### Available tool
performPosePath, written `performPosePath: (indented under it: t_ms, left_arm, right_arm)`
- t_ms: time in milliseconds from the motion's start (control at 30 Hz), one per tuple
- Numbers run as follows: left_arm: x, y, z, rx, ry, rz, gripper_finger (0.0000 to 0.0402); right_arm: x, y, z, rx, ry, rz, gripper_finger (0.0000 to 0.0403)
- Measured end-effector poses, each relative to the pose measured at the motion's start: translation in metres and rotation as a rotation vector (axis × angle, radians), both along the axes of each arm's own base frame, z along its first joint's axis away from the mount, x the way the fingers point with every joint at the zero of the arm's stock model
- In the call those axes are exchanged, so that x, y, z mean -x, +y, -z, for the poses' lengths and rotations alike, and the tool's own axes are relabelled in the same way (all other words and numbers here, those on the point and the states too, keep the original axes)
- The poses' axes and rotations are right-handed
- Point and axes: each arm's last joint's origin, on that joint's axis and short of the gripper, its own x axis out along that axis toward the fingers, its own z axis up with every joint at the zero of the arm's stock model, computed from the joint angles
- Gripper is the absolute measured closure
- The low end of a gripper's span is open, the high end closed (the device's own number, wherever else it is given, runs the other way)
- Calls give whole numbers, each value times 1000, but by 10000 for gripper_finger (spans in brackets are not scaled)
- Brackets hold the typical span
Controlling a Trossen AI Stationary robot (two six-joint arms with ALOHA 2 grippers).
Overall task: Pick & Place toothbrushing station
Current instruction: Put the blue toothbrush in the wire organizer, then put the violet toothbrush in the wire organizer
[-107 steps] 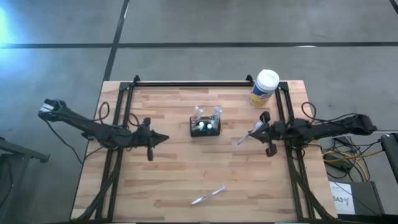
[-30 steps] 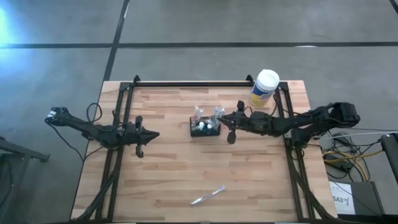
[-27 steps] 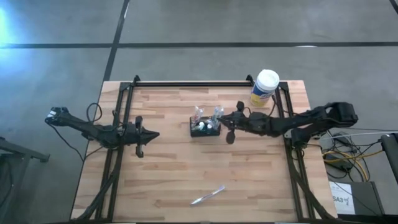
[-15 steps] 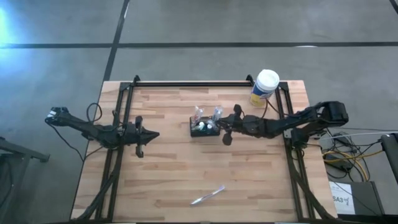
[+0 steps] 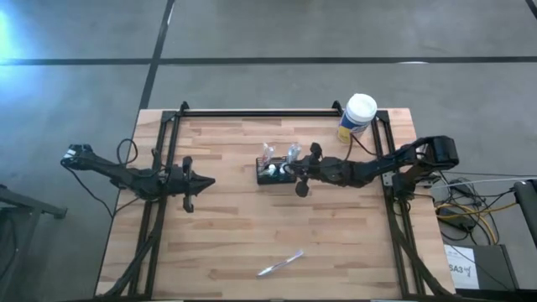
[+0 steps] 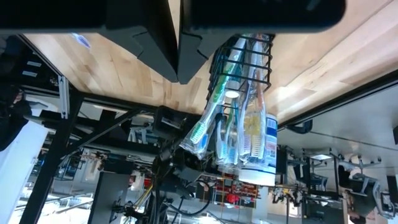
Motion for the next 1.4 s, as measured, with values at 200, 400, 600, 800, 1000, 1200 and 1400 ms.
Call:
performPosePath:
  t_ms: [200, 400, 600, 800, 1000, 1200, 1400]
  left_arm:
    - [0, 0, 0, 5, -1, 0, 393]
    - [0, 0, 0, 6, -1, 0, 389]
    - [0, 0, 0, 9, -1, -1, 391]
    - [0, 0, 0, 10, -1, 0, 393]
    - [0, 0, 0, 10, -1, 0, 385]
    - [0, 0, -1, 12, -3, -1, 385]
    - [0, 0, -4, 19, -12, 0, 392]
  right_arm:
    - [2, 1, -2, 1, 14, -11, 355]
    - [5, 2, -12, -1, -15, -15, 297]
    - [11, 3, -25, -7, -32, -13, 247]
    - [25, 3, -43, -9, -51, -13, 227]
    - [48, 10, -69, -4, -111, -48, 225]
    - [80, 25, -98, 24, -256, -206, 225]
    - [116, 39, -115, -14, -421, -467, 251]
